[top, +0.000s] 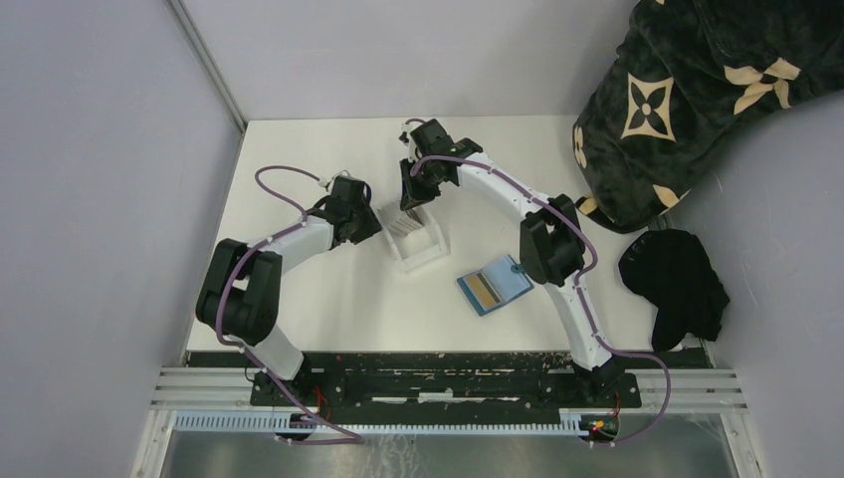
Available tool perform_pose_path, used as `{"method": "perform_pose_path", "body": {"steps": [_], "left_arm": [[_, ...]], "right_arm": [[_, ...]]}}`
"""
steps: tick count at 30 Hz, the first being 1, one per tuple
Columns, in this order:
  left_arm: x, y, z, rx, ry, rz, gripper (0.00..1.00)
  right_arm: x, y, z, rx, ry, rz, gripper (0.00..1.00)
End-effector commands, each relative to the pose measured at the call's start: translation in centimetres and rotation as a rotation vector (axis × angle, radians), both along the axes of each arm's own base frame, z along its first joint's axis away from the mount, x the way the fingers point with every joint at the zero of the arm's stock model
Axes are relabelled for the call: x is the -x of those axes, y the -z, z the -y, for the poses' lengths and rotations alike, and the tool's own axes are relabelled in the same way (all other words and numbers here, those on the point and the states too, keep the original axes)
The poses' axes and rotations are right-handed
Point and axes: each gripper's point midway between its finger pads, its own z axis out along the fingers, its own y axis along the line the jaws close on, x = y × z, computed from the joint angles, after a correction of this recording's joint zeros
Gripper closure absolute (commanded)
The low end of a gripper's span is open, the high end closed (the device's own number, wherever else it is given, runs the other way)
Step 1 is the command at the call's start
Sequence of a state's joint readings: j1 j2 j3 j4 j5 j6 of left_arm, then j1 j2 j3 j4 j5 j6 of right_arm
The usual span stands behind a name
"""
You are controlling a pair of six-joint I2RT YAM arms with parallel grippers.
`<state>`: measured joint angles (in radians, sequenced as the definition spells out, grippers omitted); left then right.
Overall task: Put the credit cards into the card holder
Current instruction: Pick up the credit card from the storage box.
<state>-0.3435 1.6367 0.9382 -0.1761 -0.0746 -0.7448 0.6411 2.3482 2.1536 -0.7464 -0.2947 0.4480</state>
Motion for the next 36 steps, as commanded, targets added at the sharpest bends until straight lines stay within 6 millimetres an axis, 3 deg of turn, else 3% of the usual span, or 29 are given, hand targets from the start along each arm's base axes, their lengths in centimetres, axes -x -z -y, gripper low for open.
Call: {"method": "perform_pose_path", "body": {"steps": [1, 14, 20, 27, 32, 36], "left_arm": [[-2.3, -2.3, 1.2, 0.028, 0.044, 0.096, 0.59], [-1.8, -3.1, 0.6, 0.014, 0.034, 0.114, 0.60], [-1.6, -4.6, 0.2, 0.010, 0.022, 0.148, 0.60], [-1.3, -7.6, -0.8, -0.017, 0.010, 0.217, 0.60], [-0.3, -10.0, -0.5, -0.005, 0.076, 0.276, 0.59], [1.1, -12.0, 1.0, 0.042, 0.214, 0.346, 0.59]], "right_arm": [[0.6, -5.1, -0.4, -0.047, -0.019, 0.082, 0.78], [0.3, -6.4, 1.3, 0.002, 0.012, 0.151, 0.85], [-0.1, -7.4, 3.7, 0.097, 0.039, 0.231, 0.98], [0.0, -9.0, 6.3, 0.156, 0.069, 0.308, 0.99], [1.4, -10.9, 7.4, 0.137, 0.062, 0.318, 0.99], [4.2, -12.7, 8.2, 0.064, 0.013, 0.282, 0.99]]}}
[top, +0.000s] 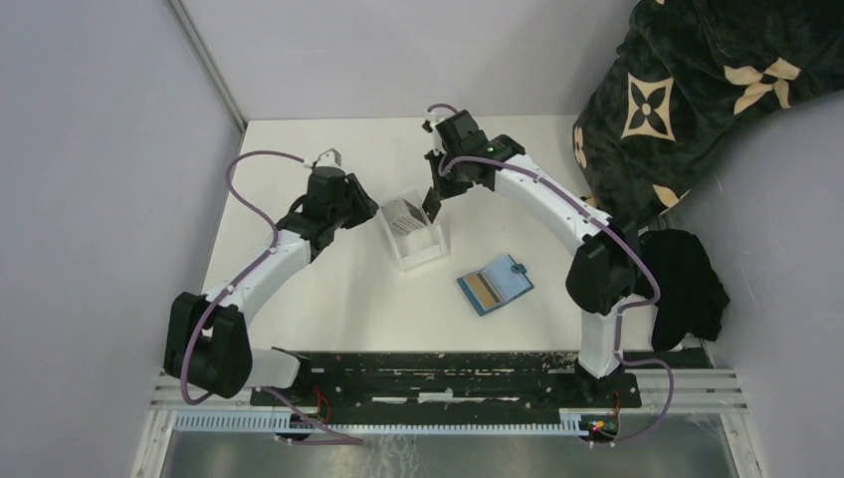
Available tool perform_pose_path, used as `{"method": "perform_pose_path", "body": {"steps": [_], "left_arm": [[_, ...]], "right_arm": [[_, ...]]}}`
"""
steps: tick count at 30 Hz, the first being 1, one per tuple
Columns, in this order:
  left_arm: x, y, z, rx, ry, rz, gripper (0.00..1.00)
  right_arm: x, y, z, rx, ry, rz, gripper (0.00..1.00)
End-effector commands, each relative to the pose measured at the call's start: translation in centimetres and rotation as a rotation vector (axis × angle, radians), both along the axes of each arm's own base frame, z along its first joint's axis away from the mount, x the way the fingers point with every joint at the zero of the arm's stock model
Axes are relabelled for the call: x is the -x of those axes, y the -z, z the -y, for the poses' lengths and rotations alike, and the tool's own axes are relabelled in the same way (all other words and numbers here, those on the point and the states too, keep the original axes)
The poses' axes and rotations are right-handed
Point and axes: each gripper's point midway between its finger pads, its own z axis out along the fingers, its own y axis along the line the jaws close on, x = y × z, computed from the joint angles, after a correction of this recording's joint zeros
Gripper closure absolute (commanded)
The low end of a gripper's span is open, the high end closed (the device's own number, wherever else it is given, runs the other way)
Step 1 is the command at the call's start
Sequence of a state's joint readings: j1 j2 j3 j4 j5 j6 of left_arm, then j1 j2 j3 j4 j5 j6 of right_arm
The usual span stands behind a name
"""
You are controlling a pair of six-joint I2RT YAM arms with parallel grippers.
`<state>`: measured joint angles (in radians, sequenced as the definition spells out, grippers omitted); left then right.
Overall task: Put the credit cards into the card holder
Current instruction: Pick up the credit card from the storage box.
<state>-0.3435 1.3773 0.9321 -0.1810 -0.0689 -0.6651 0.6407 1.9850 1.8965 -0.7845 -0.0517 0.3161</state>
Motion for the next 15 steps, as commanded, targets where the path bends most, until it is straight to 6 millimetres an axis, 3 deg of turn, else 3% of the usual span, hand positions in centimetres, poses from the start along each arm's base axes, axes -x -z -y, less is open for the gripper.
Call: {"method": "perform_pose_path", "body": {"steps": [1, 10, 15], "left_arm": [[1.5, -3.0, 1.7, 0.010, 0.197, 0.121, 0.59], [7.2, -6.2, 7.6, 0.216, 0.650, 0.213, 0.58], [9.8, -7.2, 8.9, 0.305, 0.788, 0.223, 0.55]], "right_arm": [[3.0, -5.2, 0.9, -0.116, -0.066, 0.027, 0.99], [11.3, -6.0, 1.0, -0.360, -0.211, -0.186, 0.99], [13.8, -5.8, 0.7, -0.491, -0.244, -0.281, 0.99]]}}
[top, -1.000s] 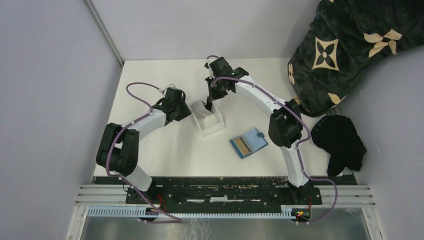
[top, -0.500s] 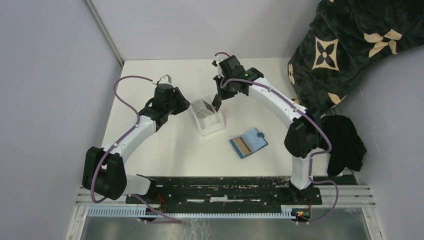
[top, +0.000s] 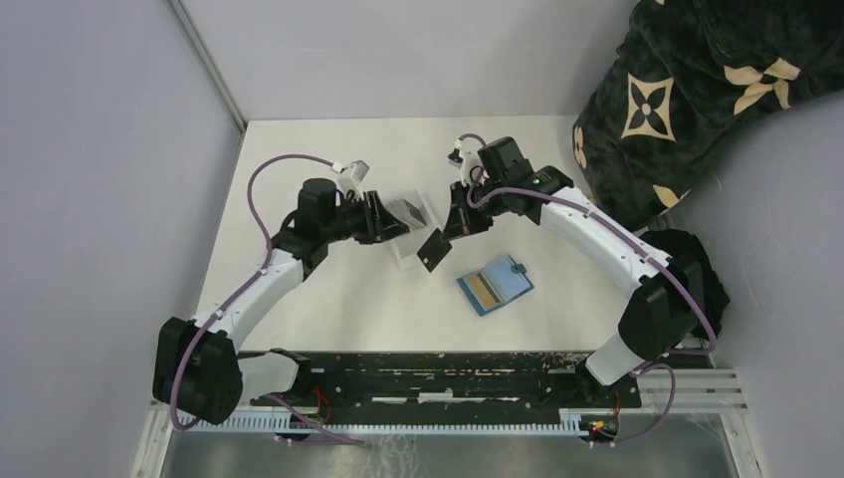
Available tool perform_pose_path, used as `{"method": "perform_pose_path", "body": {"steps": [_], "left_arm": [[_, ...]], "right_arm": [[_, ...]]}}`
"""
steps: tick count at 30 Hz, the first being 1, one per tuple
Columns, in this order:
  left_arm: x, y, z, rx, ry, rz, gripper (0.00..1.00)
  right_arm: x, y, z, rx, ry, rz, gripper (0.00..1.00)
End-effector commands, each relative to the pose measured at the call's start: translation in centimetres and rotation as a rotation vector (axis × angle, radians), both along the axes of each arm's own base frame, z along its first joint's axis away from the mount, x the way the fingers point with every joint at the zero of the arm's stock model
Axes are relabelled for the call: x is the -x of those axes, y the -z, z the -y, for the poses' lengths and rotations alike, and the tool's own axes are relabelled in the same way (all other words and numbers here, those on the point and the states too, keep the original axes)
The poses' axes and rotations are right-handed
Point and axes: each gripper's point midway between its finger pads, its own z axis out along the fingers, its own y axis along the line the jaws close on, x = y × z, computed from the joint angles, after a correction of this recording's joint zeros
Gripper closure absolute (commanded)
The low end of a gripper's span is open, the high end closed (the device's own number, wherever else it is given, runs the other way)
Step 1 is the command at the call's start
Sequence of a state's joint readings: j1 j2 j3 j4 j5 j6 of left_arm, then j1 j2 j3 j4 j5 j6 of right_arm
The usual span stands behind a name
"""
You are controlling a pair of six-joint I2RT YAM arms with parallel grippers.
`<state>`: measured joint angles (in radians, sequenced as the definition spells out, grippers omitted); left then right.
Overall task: Put the credit cards into the card holder
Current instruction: Pick up the credit card from the storage box.
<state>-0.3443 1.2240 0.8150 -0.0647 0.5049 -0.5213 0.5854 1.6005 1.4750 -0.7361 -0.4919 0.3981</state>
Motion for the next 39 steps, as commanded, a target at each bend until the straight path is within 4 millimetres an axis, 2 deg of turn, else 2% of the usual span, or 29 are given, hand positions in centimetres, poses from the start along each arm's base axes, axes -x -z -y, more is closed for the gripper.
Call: {"method": "perform_pose_path", "body": {"steps": [1, 4, 8, 13, 25, 30, 33, 38, 39], "left_arm": [[2.9, -3.1, 2.1, 0.102, 0.230, 0.109, 0.54], [3.7, -3.2, 2.5, 0.126, 0.275, 0.095, 0.53], [4.3, -2.7, 2.8, 0.137, 0.317, 0.065, 0.53], [5.0, -1.9, 3.0, 0.144, 0.354, 0.033, 0.52], [5.8, -1.1, 3.4, 0.178, 0.399, -0.016, 0.55], [6.3, -1.2, 3.6, 0.201, 0.427, -0.032, 0.64], [6.8, -1.0, 3.7, 0.215, 0.448, -0.058, 0.73], [7.3, -0.8, 3.6, 0.225, 0.456, -0.073, 0.96], [7.3, -0.8, 3.6, 0.228, 0.453, -0.074, 0.97]], "right_arm": [[2.2, -2.3, -1.6, -0.213, -0.066, -0.070, 0.99], [3.0, -1.8, -1.9, -0.251, -0.085, -0.125, 0.99], [3.0, -1.9, -2.1, -0.298, -0.095, -0.153, 0.99], [2.6, -2.5, -2.3, -0.346, -0.099, -0.184, 0.99], [1.8, -1.5, -3.2, -0.410, -0.105, -0.259, 0.99], [1.4, -1.1, -3.5, -0.437, -0.104, -0.283, 0.99], [1.0, -1.3, -3.7, -0.457, -0.101, -0.287, 0.99], [0.2, -1.4, -3.8, -0.474, -0.091, -0.290, 0.99], [0.1, -1.5, -3.8, -0.479, -0.088, -0.291, 0.99]]}}
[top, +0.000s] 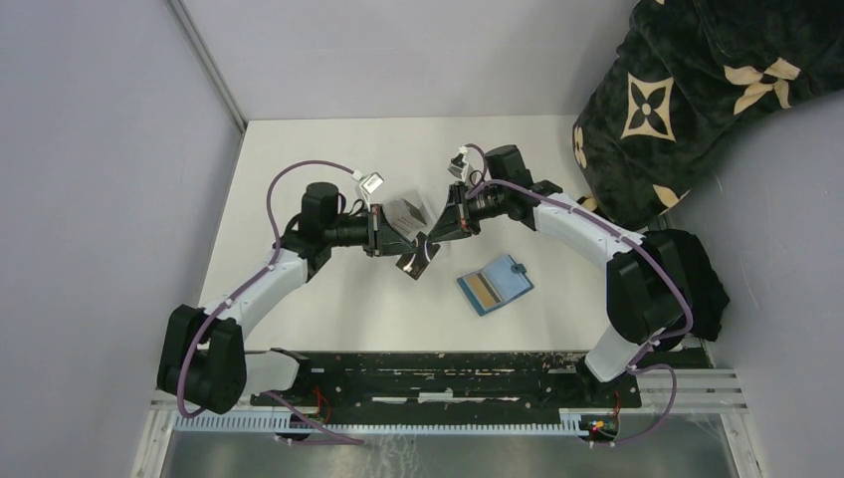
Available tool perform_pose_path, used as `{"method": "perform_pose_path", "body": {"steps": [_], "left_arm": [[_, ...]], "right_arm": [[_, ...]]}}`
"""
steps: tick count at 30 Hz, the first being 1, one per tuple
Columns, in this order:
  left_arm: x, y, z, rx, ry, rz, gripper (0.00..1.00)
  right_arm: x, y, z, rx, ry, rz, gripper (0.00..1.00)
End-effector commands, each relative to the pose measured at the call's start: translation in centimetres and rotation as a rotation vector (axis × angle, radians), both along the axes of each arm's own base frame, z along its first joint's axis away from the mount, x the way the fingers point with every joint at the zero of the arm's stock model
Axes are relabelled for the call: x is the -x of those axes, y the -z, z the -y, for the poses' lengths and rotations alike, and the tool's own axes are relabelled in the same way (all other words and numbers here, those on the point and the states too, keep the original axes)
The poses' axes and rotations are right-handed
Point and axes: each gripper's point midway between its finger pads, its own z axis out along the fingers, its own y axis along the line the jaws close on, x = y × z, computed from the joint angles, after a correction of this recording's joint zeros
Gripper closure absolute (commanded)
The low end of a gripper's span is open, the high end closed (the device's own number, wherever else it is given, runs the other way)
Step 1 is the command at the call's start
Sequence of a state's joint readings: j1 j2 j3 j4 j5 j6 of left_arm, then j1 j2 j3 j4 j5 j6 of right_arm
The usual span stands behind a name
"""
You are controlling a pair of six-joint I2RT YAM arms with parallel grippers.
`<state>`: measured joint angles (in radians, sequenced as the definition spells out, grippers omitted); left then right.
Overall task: Put the credit cards into the card holder
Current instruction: Pick up the credit card from the storage box.
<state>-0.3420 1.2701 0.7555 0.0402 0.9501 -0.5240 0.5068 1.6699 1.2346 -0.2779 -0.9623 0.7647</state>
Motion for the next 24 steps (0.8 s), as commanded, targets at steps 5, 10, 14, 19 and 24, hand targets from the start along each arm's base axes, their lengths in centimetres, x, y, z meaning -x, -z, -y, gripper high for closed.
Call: {"method": "perform_pose_path", "body": {"steps": [5, 10, 14, 19, 24], "left_arm": [[1.2, -0.1, 0.4, 0.066, 0.020, -0.029, 0.97], [0.1, 0.3, 0.2, 0.090, -0.146, -0.040, 0.97], [-0.7, 0.4, 0.4, 0.083, -0.294, -0.042, 0.97], [-1.1, 0.8, 2.3, 0.071, -0.470, -0.066, 0.97], [-1.1, 1.8, 5.6, 0.045, -0.627, -0.115, 0.97]], "right_arm": [[-2.1, -2.0, -0.5, -0.077, 0.032, 0.060, 0.93], [-2.9, 0.1, 2.2, 0.155, 0.117, 0.163, 0.57], [-3.9, 1.0, 5.3, 0.336, 0.232, 0.260, 0.50], [-5.3, 2.9, 11.0, 0.622, 0.440, 0.336, 0.50], [-5.9, 5.1, 16.4, 0.894, 0.580, 0.357, 0.58]]}}
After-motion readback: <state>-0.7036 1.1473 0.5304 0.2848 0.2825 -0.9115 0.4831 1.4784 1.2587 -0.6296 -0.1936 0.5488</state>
